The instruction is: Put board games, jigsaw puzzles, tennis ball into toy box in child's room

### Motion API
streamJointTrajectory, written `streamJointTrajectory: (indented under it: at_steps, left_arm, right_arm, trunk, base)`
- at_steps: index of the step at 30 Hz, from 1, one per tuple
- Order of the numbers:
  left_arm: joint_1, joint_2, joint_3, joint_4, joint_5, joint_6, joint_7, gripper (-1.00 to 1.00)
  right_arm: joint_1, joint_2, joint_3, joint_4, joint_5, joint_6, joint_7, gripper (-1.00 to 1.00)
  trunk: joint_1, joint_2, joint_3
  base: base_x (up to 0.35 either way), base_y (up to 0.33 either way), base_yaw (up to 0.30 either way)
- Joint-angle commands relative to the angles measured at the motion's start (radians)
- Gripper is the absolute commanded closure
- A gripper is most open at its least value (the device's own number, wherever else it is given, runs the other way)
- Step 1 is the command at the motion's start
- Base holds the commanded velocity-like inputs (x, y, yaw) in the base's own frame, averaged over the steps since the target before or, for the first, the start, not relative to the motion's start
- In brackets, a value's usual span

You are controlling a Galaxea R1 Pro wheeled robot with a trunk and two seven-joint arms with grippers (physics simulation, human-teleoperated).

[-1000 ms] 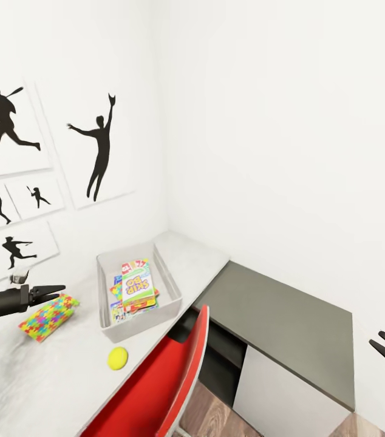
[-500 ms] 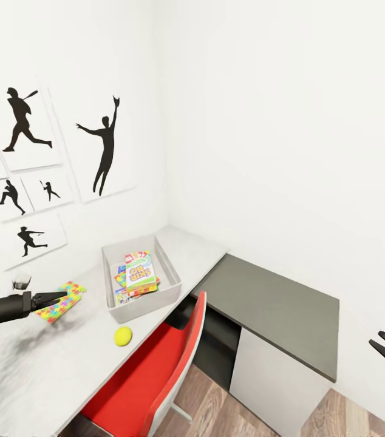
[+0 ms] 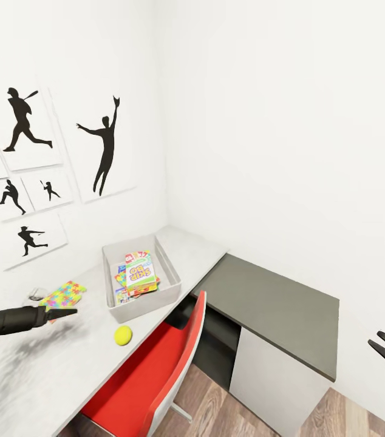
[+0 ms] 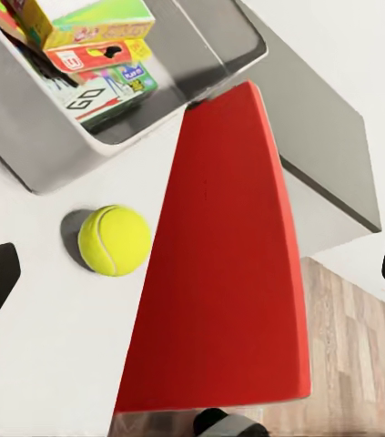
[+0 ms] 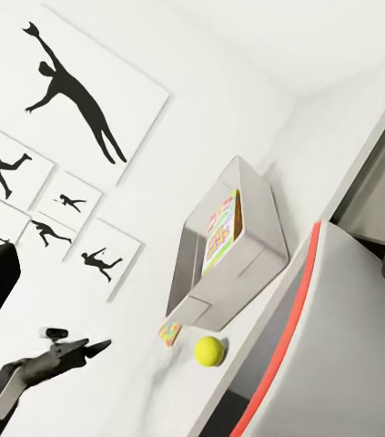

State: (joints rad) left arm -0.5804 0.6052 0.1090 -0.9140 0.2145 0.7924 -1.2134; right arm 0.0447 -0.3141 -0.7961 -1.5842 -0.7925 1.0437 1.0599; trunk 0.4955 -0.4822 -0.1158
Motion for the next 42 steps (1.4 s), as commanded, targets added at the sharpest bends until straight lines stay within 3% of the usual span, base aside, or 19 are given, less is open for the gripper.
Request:
streamJointTrajectory:
  at_steps: [1, 4, 6, 18, 27, 34, 37, 42]
  left_arm:
    - [-0.001, -0.016, -0.003, -0.001, -0.031, 0.004, 0.004, -1.00]
    - [-0.001, -0.045, -0.006, -0.007, -0.084, 0.000, 0.027, -1.00]
    - [-0.001, -0.056, -0.007, -0.009, -0.099, -0.001, 0.045, -1.00]
    - [0.000, -0.125, -0.015, -0.062, -0.125, 0.000, 0.132, -1.00]
    - [0.016, -0.142, -0.025, -0.143, -0.133, 0.013, 0.141, -1.00]
    - [0.020, -0.153, -0.074, -0.174, -0.183, 0.030, 0.150, -1.00]
    - [0.020, -0.176, -0.091, -0.186, -0.216, 0.036, 0.170, -1.00]
    - [0.020, -0.201, -0.099, -0.193, -0.242, 0.040, 0.212, -1.00]
  right_arm:
    - [-0.001, 0.000, 0.000, 0.000, 0.001, 0.004, 0.003, -1.00]
    - [0.000, 0.000, 0.000, 0.000, 0.001, 0.004, 0.003, -1.00]
    - [-0.001, 0.000, -0.001, 0.000, 0.001, 0.004, 0.003, -1.00]
    - [0.000, 0.000, 0.000, 0.000, 0.001, 0.004, 0.002, -1.00]
    - [0.000, 0.000, -0.001, 0.000, 0.001, 0.004, 0.003, -1.00]
    - [-0.001, 0.000, -0.001, 0.000, 0.001, 0.004, 0.003, -1.00]
    - [-0.001, 0.000, -0.002, 0.000, 0.001, 0.004, 0.003, -1.00]
    - [-0.001, 0.000, -0.002, 0.000, 0.001, 0.004, 0.003, -1.00]
  trunk:
    - [0.000, -0.002, -0.002]
    - [0.000, -0.002, -0.002]
    - [0.000, -0.002, -0.002]
    - [0.000, -0.002, -0.002]
    - [0.000, -0.002, -0.002]
    - [0.000, -0.002, -0.002]
    - [0.000, -0.002, -0.002]
    - [0.000, -0.002, -0.002]
  base:
    - [0.000, 0.000, 0.000]
    - [0.000, 0.000, 0.000]
    - [0.000, 0.000, 0.000]
    - [0.000, 0.000, 0.000]
    - [0.000, 0.000, 0.000]
    - [0.000, 0.000, 0.000]
    - [0.000, 0.000, 0.000]
    - [0.000, 0.000, 0.000]
